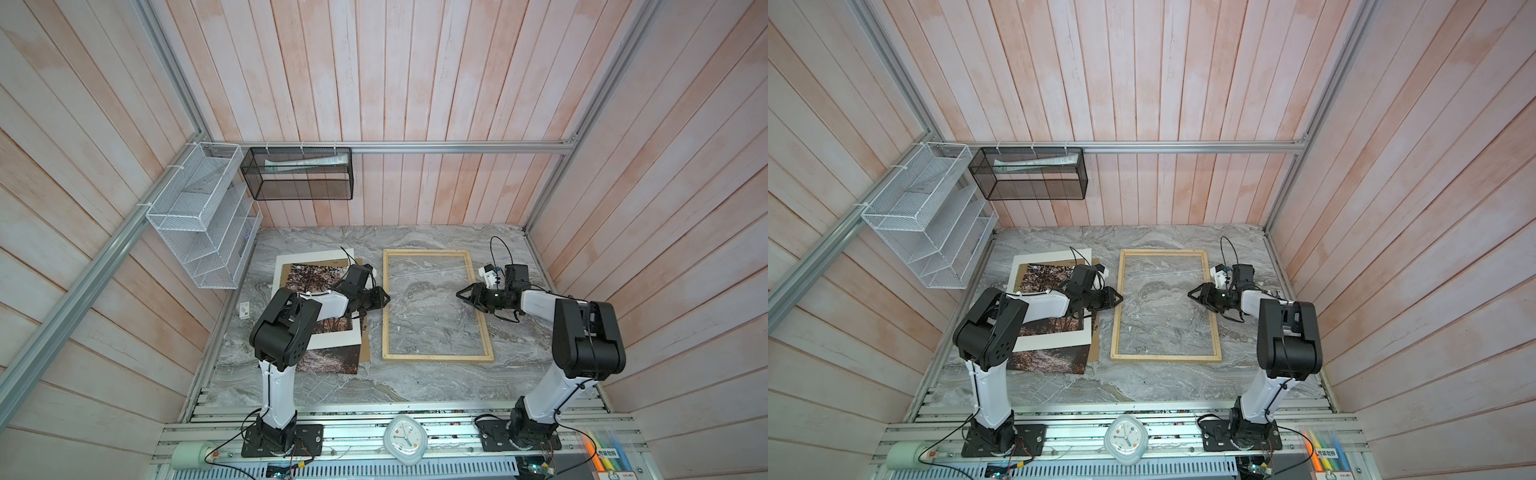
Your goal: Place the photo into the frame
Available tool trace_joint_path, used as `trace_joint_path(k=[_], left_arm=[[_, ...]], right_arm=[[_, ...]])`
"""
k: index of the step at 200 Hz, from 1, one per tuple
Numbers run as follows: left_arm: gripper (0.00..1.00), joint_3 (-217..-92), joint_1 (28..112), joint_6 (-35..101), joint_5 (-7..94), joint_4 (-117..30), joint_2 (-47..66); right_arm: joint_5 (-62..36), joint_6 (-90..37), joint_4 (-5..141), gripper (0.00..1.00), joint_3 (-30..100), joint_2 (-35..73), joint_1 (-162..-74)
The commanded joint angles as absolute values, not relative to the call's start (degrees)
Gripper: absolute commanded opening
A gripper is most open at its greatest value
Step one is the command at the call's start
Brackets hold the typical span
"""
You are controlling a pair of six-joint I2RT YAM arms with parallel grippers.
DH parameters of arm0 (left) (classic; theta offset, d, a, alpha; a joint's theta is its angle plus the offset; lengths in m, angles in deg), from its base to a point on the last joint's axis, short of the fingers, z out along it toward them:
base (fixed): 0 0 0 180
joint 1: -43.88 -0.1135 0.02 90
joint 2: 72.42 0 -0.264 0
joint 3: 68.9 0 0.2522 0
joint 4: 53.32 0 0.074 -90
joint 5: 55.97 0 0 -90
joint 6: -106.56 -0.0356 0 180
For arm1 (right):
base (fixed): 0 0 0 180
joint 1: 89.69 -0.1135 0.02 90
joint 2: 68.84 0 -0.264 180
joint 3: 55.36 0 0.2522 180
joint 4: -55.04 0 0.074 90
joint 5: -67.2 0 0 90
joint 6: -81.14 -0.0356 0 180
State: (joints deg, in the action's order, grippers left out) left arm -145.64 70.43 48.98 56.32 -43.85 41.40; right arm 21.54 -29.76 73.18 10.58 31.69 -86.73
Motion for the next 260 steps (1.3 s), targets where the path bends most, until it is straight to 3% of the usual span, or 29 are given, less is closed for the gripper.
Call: trace_joint_path(k=[1, 112, 260], left_arm=[[0.32, -144.5, 71.1, 49.1, 58.0, -44.0, 42.4], [0.25, -143.8, 70.9, 48.9, 57.8, -44.4, 42.4], [0.23, -143.6, 70.9, 48.6, 58.1, -44.7, 42.6]], right_arm=[[20.7, -28.6, 74.2, 0.50, 11.5, 29.6, -87.3], [15.6, -27.2, 77.5, 0.56, 12.3, 28.6, -87.4], [7.6, -26.0, 81.4, 0.57, 14.3, 29.0, -87.3]])
